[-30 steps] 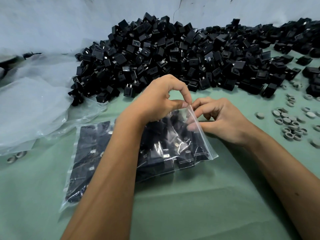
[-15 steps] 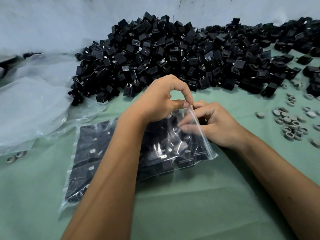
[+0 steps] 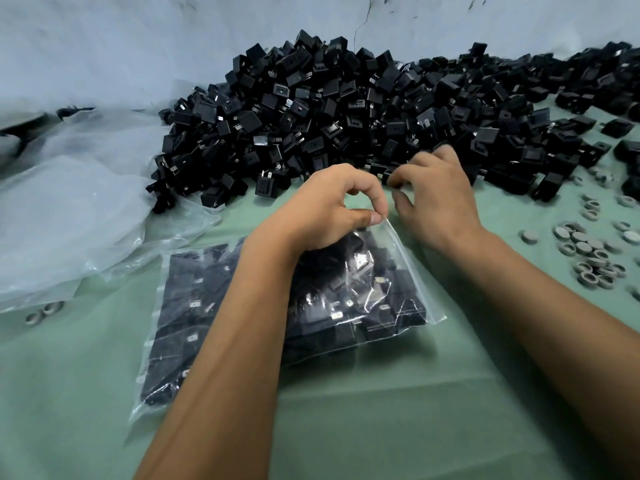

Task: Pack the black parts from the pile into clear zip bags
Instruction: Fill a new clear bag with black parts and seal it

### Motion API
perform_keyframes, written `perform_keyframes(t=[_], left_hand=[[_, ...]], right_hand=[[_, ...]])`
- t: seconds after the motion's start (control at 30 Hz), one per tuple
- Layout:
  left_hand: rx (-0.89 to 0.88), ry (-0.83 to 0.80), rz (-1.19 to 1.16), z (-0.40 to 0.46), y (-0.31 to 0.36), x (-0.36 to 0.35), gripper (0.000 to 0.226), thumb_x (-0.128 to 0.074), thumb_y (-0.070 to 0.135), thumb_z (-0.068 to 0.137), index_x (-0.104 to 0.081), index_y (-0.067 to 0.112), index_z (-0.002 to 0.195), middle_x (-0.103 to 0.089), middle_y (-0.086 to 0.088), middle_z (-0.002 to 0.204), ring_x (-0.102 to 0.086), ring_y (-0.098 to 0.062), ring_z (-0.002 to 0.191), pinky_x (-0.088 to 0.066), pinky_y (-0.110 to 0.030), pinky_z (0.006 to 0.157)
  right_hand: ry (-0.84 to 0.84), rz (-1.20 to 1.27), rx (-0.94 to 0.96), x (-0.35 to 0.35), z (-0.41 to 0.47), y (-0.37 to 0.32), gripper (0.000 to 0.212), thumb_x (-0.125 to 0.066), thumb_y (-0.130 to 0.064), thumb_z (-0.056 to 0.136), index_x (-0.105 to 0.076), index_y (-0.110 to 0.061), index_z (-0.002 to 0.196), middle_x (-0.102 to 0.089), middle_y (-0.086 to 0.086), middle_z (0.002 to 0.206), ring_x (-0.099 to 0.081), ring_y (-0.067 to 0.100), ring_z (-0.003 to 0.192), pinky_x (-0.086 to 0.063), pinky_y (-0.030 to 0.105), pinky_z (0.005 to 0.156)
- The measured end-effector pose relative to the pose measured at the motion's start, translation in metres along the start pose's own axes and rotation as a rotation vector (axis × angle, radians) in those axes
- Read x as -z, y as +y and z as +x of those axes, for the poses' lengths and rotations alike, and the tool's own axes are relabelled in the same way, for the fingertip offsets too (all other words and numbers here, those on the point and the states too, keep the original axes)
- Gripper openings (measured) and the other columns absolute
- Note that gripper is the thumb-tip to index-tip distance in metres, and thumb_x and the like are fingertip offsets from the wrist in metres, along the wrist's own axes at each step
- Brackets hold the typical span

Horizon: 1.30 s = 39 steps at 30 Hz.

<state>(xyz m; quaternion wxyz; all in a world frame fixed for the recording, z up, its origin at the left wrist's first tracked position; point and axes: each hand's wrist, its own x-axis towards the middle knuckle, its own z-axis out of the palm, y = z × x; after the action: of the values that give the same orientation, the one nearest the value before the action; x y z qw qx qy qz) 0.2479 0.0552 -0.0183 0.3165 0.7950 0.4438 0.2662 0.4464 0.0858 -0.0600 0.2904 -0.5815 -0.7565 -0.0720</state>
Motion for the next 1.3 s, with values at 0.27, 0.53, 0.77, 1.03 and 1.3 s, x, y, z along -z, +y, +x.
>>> perform_keyframes(t=[0.27,0.53,0.77,1.03,1.3], left_hand=[[-0.017,0.012,-0.021,-0.001,-0.001,0.001,0.010,-0.078,0.009,0.088,-0.075,0.018,0.087,-0.062,0.001,0.105,-0.071,-0.023,0.089,-0.059,-0.051,0.085],[-0.006,0.022,0.015,-0.003,0.003,0.005,0.011,-0.080,0.016,0.087,-0.076,0.026,0.089,-0.060,0.004,0.112,-0.062,-0.016,0.107,-0.053,-0.046,0.099],[-0.019,0.037,0.034,-0.003,0.005,0.004,0.012,-0.080,0.019,0.088,-0.076,0.031,0.089,-0.060,0.009,0.117,-0.056,-0.008,0.118,-0.051,-0.042,0.102],[-0.032,0.048,0.037,-0.003,0.007,0.005,0.011,-0.080,0.019,0.088,-0.076,0.029,0.089,-0.061,0.008,0.119,-0.056,-0.008,0.120,-0.052,-0.044,0.102],[-0.082,0.091,0.059,-0.001,0.014,0.004,0.015,-0.081,0.015,0.086,-0.076,0.029,0.086,-0.062,0.007,0.116,-0.058,-0.006,0.114,-0.050,-0.027,0.096]], right_hand=[[-0.195,-0.199,0.168,-0.019,0.030,-0.003,0.028,-0.062,-0.029,0.099,-0.067,-0.028,0.127,-0.059,0.002,0.120,-0.044,0.030,0.123,-0.029,0.046,0.099],[-0.280,0.324,-0.091,0.005,-0.005,-0.007,0.051,-0.082,-0.028,0.086,-0.063,-0.020,0.133,-0.066,0.000,0.103,-0.064,0.017,0.091,-0.055,0.039,0.091],[-0.227,0.819,-0.139,0.037,-0.054,0.002,0.047,-0.090,-0.016,0.077,-0.069,-0.029,0.117,-0.075,-0.005,0.098,-0.069,0.014,0.090,-0.054,0.032,0.071],[-0.252,1.074,-0.064,0.027,-0.060,-0.008,0.049,-0.088,0.006,0.073,-0.071,-0.015,0.114,-0.076,0.005,0.100,-0.075,0.022,0.094,-0.059,0.030,0.090],[-0.138,1.099,-0.083,0.024,-0.062,-0.015,0.037,-0.088,-0.008,0.077,-0.072,-0.021,0.108,-0.078,0.005,0.100,-0.077,0.024,0.092,-0.062,0.038,0.088]])
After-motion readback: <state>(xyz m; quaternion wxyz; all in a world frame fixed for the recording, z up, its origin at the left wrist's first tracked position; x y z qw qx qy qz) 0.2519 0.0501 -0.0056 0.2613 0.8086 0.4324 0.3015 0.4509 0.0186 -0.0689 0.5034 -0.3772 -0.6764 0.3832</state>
